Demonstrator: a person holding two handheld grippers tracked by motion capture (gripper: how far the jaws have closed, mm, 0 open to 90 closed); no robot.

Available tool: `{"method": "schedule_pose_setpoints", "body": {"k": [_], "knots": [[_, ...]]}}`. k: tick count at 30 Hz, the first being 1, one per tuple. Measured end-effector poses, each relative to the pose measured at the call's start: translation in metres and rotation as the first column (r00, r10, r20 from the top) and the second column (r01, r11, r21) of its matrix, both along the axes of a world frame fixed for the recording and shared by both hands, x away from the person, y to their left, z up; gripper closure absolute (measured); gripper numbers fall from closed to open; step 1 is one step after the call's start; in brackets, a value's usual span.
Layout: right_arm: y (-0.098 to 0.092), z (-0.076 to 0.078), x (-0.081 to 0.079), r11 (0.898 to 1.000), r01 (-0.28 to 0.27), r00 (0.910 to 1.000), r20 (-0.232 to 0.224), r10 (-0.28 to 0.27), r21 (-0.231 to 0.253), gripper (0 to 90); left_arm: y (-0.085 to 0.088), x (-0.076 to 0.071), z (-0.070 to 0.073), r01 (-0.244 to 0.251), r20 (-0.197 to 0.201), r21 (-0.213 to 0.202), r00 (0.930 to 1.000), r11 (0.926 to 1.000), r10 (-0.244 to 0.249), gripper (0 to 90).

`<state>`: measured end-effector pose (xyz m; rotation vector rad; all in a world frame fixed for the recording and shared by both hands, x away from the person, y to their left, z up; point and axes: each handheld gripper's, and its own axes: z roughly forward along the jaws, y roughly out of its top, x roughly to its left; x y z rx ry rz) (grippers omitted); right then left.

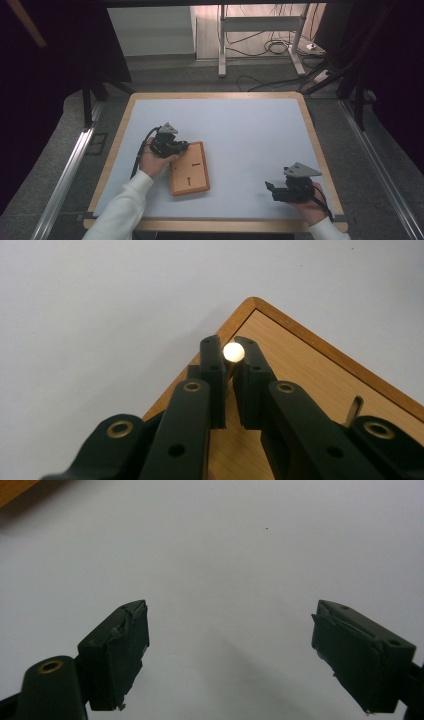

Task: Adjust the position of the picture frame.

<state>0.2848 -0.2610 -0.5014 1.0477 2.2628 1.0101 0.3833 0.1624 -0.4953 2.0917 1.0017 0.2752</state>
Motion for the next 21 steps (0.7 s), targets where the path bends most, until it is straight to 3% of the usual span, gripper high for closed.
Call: {"method": "schedule_pose_setpoints", "body": {"k": [21], "knots": [[-0.001,-0.001,0.001,1.000,-0.001,1.0000,-0.006,0.001,-0.002,15.7,-0.064,0.008,0.004,0.103,-0.009,-0.007,0.9947,0.9947,-0.103,84.0]]}}
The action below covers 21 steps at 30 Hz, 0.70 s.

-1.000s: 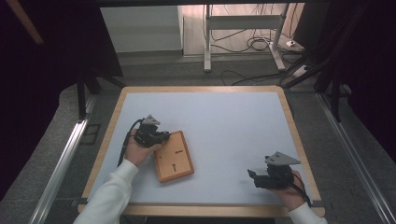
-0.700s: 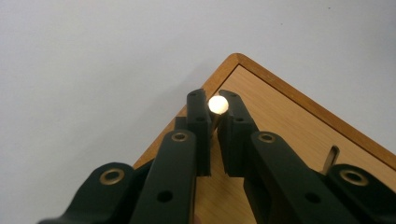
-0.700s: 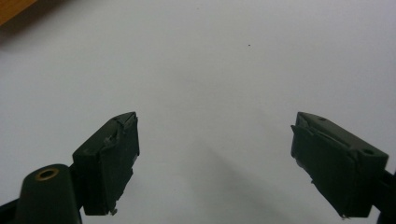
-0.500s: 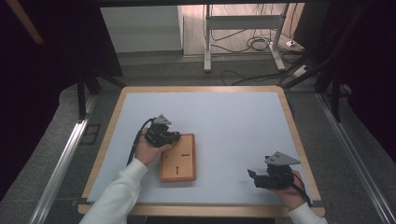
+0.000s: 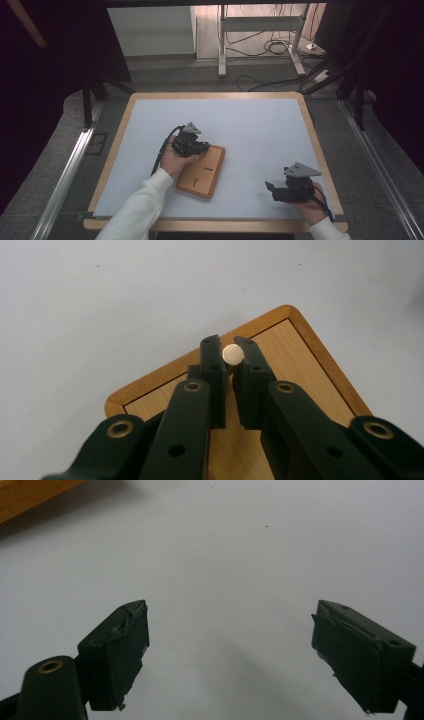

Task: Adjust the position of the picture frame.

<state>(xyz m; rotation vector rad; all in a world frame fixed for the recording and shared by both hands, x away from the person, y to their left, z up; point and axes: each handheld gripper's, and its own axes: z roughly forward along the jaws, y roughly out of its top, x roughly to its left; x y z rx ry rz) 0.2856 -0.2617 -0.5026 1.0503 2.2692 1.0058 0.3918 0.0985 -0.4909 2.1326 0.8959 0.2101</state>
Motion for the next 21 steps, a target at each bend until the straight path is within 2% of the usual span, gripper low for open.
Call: {"method": "schedule_pose_setpoints", "body": {"k": [4,10,16,19,21], "knots": [[0.000,0.000,0.000,1.000,0.001,1.0000,-0.001,-0.001,0.000,15.7,-0.006,0.003,-0.007,-0.003,-0.009,0.023,1.0000,0.9997,0.003,84.0],[-0.001,-0.001,0.000,1.000,0.002,1.0000,-0.005,-0.002,-0.001,15.7,-0.001,0.005,-0.012,-0.010,-0.021,0.044,0.9997,0.9990,0.011,84.1],[0.000,-0.001,-0.001,1.000,0.005,1.0000,-0.001,-0.005,-0.002,15.7,-0.001,0.002,-0.021,-0.004,-0.027,0.047,0.9996,0.9989,0.005,84.0],[0.000,-0.001,-0.001,1.000,0.007,1.0000,-0.003,-0.007,-0.005,15.7,0.000,0.003,-0.022,0.003,-0.026,0.036,0.9996,0.9994,-0.002,83.8],[0.000,-0.002,-0.001,1.000,0.007,1.0000,-0.004,-0.007,-0.009,15.7,0.002,0.002,-0.022,0.019,-0.021,0.025,0.9996,0.9995,-0.018,79.5]]}}
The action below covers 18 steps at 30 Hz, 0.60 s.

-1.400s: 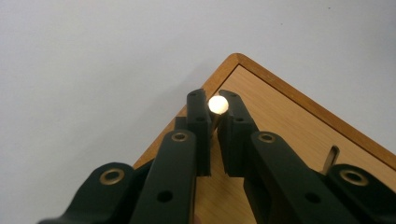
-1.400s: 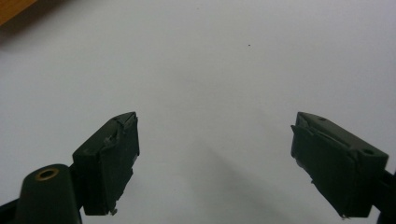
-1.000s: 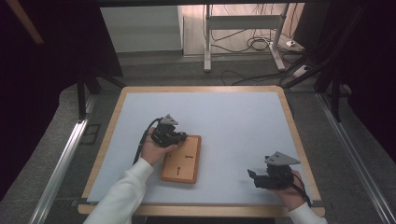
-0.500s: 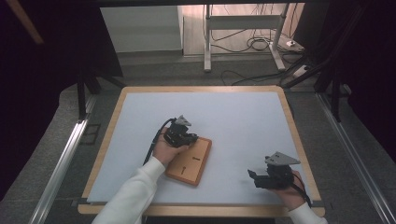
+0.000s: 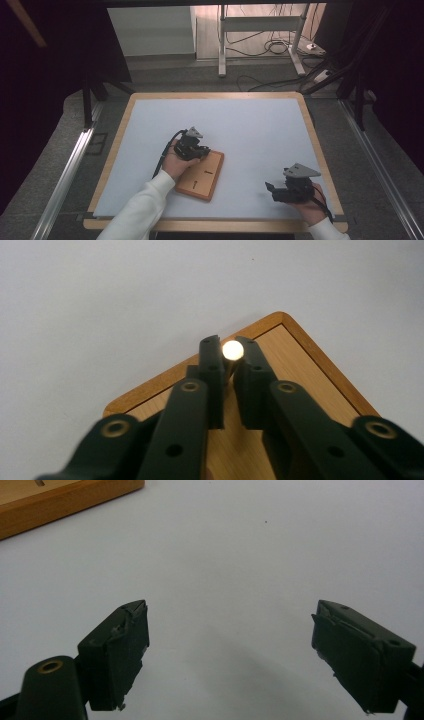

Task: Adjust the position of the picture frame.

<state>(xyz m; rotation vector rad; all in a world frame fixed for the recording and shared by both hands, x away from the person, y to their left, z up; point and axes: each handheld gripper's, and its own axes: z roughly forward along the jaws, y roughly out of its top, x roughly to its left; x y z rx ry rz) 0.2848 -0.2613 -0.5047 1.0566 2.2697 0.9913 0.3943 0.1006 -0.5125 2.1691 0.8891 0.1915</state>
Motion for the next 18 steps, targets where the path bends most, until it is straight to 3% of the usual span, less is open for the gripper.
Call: {"method": "schedule_pose_setpoints", "body": {"k": [4,8,18], "knots": [[0.000,0.000,0.000,1.000,0.002,1.0000,-0.001,-0.002,0.000,15.7,0.007,-0.007,0.003,-0.014,0.037,0.041,0.9992,0.9991,0.012,49.2],[0.000,-0.001,-0.001,1.000,0.006,1.0000,-0.006,-0.006,-0.003,15.7,0.023,-0.014,0.009,-0.030,0.037,0.024,0.9989,0.9993,0.029,33.2],[0.001,-0.001,-0.001,1.000,0.004,1.0000,-0.004,-0.004,-0.005,15.7,0.068,-0.046,0.017,-0.046,0.052,-0.019,0.9975,0.9987,0.047,34.3]]}}
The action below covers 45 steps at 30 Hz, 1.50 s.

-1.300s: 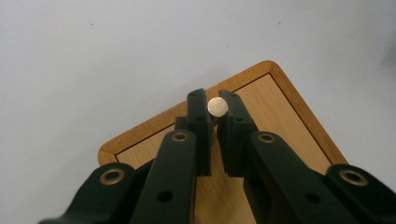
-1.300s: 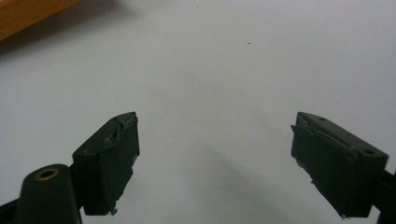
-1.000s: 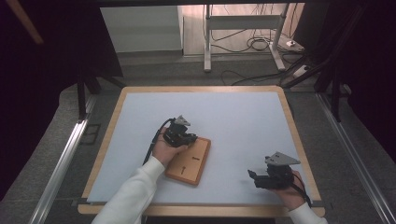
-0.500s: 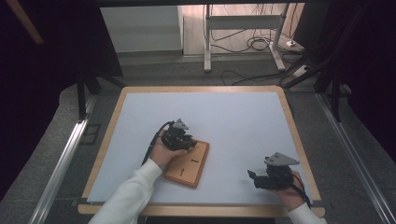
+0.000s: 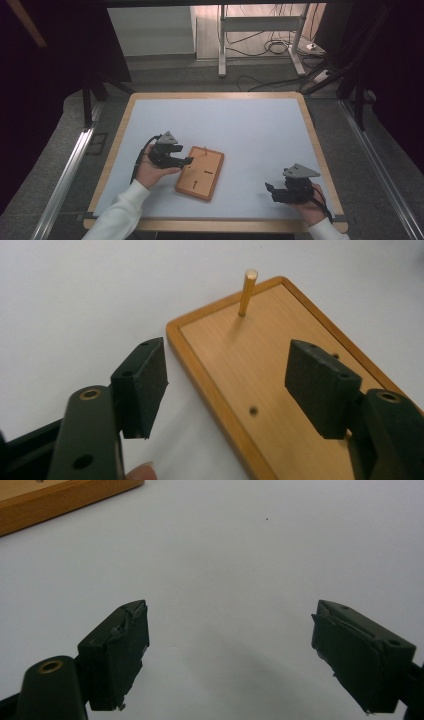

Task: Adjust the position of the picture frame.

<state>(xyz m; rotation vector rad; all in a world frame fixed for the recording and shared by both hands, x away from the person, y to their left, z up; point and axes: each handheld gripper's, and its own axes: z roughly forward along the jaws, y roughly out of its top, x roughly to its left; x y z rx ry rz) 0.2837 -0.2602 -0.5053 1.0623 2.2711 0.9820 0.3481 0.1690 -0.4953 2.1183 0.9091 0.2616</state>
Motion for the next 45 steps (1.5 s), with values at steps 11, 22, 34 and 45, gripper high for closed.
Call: {"method": "schedule_pose_setpoints", "body": {"k": [11,22,34,45], "knots": [[0.001,0.000,0.000,1.000,-0.002,1.0000,0.003,0.002,-0.006,15.7,0.025,-0.027,-0.009,0.022,-0.027,0.024,0.9994,0.9995,-0.022,89.9],[0.001,-0.001,0.000,1.000,-0.006,1.0000,0.002,0.006,-0.007,15.7,0.030,-0.043,-0.018,0.054,-0.071,0.041,0.9961,0.9977,-0.051,90.0],[0.002,-0.002,0.000,1.000,-0.004,1.0000,-0.001,0.004,-0.014,15.7,0.027,-0.048,-0.023,0.078,-0.096,0.060,0.9928,0.9952,-0.072,90.0],[0.002,-0.002,0.000,1.000,-0.004,1.0000,0.000,0.004,-0.017,15.7,0.024,-0.053,-0.029,0.098,-0.111,0.078,0.9898,0.9921,-0.089,90.0]]}}
